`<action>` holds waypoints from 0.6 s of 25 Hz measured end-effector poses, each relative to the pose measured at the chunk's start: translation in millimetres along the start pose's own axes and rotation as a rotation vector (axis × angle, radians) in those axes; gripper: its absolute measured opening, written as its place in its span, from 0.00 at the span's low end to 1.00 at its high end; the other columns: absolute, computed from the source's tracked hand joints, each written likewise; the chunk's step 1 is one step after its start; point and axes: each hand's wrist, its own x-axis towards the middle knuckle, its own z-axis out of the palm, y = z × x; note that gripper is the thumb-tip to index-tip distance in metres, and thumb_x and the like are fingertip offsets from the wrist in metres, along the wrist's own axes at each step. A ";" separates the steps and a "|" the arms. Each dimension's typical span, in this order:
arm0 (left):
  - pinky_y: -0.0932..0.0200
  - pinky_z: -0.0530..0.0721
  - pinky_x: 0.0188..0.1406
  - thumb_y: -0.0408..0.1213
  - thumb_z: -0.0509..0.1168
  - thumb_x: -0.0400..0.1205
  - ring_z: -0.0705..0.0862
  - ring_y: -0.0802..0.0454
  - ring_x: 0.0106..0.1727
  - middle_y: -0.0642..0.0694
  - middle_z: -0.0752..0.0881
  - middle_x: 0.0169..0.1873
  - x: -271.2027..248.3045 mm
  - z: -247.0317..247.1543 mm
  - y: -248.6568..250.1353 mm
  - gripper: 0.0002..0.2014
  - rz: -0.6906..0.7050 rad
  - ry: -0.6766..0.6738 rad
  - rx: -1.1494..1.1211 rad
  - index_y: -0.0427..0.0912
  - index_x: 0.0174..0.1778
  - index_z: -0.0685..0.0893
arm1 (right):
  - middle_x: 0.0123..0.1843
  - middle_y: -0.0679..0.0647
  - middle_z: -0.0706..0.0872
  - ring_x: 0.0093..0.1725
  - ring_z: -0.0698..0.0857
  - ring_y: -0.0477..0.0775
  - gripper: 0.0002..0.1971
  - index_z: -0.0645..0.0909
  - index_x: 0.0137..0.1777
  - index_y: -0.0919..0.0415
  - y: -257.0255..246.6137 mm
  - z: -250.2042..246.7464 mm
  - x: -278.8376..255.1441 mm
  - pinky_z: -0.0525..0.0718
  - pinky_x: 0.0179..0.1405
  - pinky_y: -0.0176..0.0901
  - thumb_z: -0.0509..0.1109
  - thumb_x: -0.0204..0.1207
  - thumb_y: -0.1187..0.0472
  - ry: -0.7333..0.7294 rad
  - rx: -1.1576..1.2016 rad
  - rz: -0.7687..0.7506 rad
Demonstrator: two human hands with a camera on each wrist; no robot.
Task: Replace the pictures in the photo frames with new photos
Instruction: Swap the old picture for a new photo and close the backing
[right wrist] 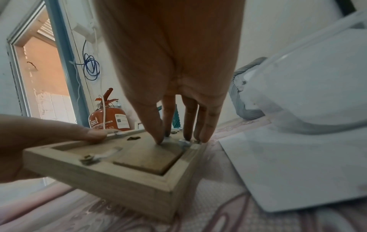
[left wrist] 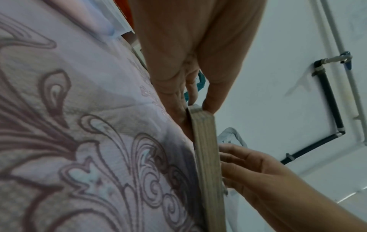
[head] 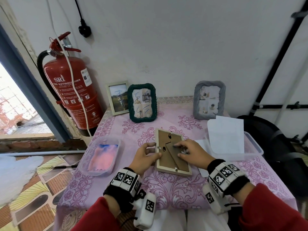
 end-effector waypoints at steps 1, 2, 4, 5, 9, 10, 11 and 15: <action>0.53 0.88 0.42 0.23 0.67 0.77 0.85 0.46 0.45 0.39 0.83 0.47 -1.4 0.5 2.1 0.21 0.017 -0.010 -0.036 0.35 0.65 0.72 | 0.63 0.59 0.80 0.62 0.77 0.53 0.19 0.80 0.66 0.57 -1.9 -0.8 -0.9 0.71 0.57 0.33 0.71 0.74 0.65 0.029 0.013 -0.012; 0.56 0.89 0.39 0.22 0.68 0.77 0.86 0.48 0.44 0.40 0.84 0.47 -3.0 1.8 4.4 0.22 0.037 -0.016 -0.063 0.35 0.66 0.72 | 0.62 0.59 0.80 0.62 0.77 0.53 0.19 0.79 0.66 0.57 -4.7 -2.2 -1.7 0.70 0.56 0.31 0.71 0.75 0.65 0.064 0.039 -0.026; 0.60 0.88 0.35 0.22 0.68 0.76 0.87 0.49 0.42 0.41 0.85 0.49 -7.0 6.4 10.2 0.24 0.085 -0.025 -0.108 0.37 0.68 0.73 | 0.60 0.58 0.79 0.60 0.78 0.50 0.19 0.79 0.67 0.58 -11.9 -7.1 -2.1 0.69 0.53 0.26 0.70 0.75 0.66 0.134 0.113 -0.052; 0.61 0.88 0.35 0.22 0.68 0.76 0.87 0.50 0.41 0.41 0.85 0.50 -8.7 9.7 13.9 0.26 0.112 -0.027 -0.119 0.39 0.69 0.72 | 0.58 0.56 0.78 0.60 0.78 0.50 0.19 0.79 0.67 0.58 -16.9 -11.3 -2.0 0.69 0.51 0.23 0.69 0.76 0.66 0.167 0.146 -0.064; 0.61 0.89 0.44 0.21 0.69 0.75 0.86 0.49 0.41 0.44 0.82 0.53 -14.1 21.5 34.7 0.30 0.259 -0.031 -0.063 0.43 0.72 0.73 | 0.61 0.55 0.79 0.63 0.79 0.50 0.18 0.79 0.68 0.56 -40.9 -34.4 -0.7 0.75 0.65 0.34 0.68 0.78 0.63 0.304 0.302 -0.086; 0.61 0.89 0.44 0.21 0.69 0.75 0.86 0.50 0.40 0.46 0.82 0.53 -15.4 24.1 41.4 0.30 0.302 -0.042 -0.044 0.44 0.72 0.74 | 0.62 0.54 0.81 0.63 0.80 0.49 0.18 0.79 0.68 0.55 -47.0 -41.2 -0.5 0.76 0.67 0.38 0.68 0.78 0.62 0.335 0.358 -0.093; 0.61 0.89 0.43 0.20 0.69 0.74 0.87 0.52 0.39 0.48 0.83 0.52 -16.6 26.6 47.9 0.30 0.343 -0.055 -0.028 0.45 0.71 0.75 | 0.62 0.52 0.83 0.63 0.81 0.47 0.17 0.78 0.67 0.55 -53.0 -47.6 -0.3 0.78 0.65 0.37 0.68 0.78 0.60 0.358 0.427 -0.104; 0.60 0.88 0.36 0.19 0.70 0.73 0.88 0.55 0.38 0.53 0.84 0.52 -23.0 39.8 64.9 0.30 0.484 -0.065 0.036 0.52 0.65 0.77 | 0.55 0.48 0.87 0.56 0.85 0.38 0.16 0.75 0.62 0.56 -73.0 -64.4 0.1 0.83 0.54 0.27 0.71 0.76 0.57 0.408 0.644 -0.118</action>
